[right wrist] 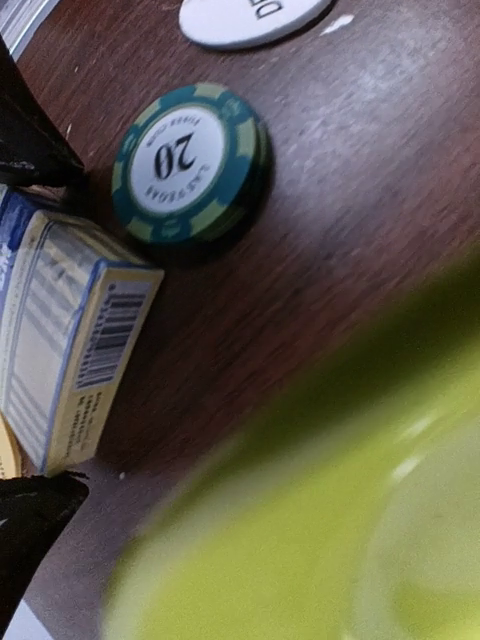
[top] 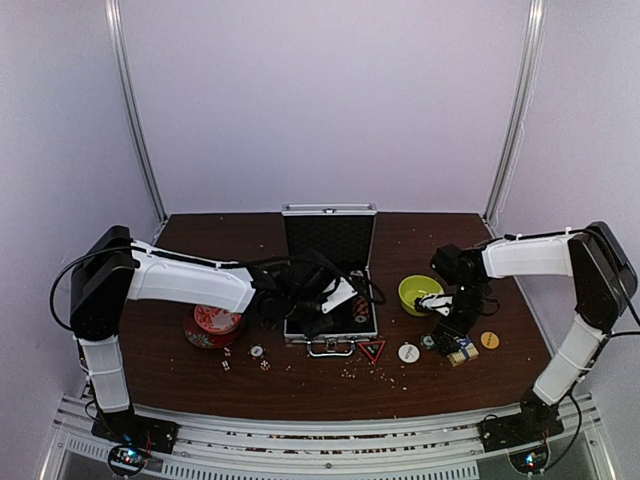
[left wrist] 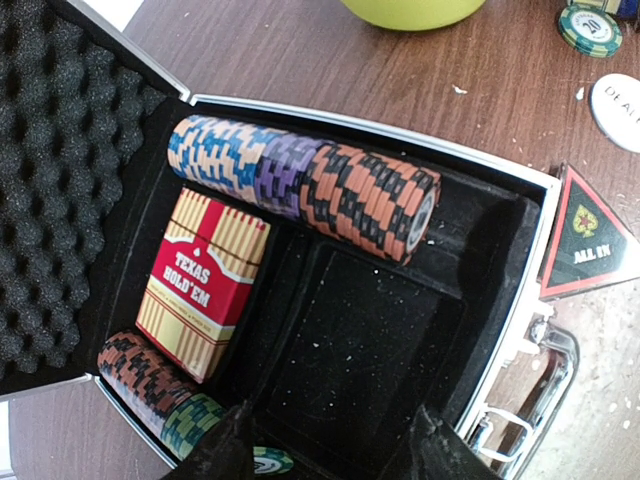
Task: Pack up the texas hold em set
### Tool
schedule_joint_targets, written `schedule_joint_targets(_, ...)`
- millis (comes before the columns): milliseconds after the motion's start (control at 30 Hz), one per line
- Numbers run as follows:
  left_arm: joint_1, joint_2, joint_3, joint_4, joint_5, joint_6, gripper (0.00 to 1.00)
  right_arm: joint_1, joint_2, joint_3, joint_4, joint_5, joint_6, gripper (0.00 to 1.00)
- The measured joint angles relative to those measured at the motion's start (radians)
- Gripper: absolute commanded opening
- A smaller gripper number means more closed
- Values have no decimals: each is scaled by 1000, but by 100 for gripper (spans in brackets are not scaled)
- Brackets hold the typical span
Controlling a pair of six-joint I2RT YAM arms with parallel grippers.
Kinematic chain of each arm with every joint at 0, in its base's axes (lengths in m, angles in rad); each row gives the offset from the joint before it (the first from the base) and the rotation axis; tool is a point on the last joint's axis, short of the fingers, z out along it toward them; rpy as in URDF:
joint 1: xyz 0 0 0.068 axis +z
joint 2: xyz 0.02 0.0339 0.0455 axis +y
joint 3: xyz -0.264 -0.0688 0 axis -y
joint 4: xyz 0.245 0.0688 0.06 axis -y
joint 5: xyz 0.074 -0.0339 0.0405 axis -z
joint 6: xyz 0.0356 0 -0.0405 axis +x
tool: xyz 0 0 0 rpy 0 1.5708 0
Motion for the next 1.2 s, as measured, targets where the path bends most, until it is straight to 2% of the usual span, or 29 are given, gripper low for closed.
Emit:
schedule_joint_targets(267, 0, 0, 0, 0, -7, 1, 54, -8, -92, -38, -34, 118, 0, 100)
schedule_joint_targets(600, 0, 0, 0, -1, -7, 1, 54, -36, -76, -38, -66, 73, -2, 95)
schedule_joint_targets(967, 0, 0, 0, -2, -8, 0, 54, -48, -39, -38, -64, 21, 3, 82)
schedule_joint_targets(1200, 0, 0, 0, -1, -8, 1, 54, -51, -39, -38, -72, 14, 11, 87)
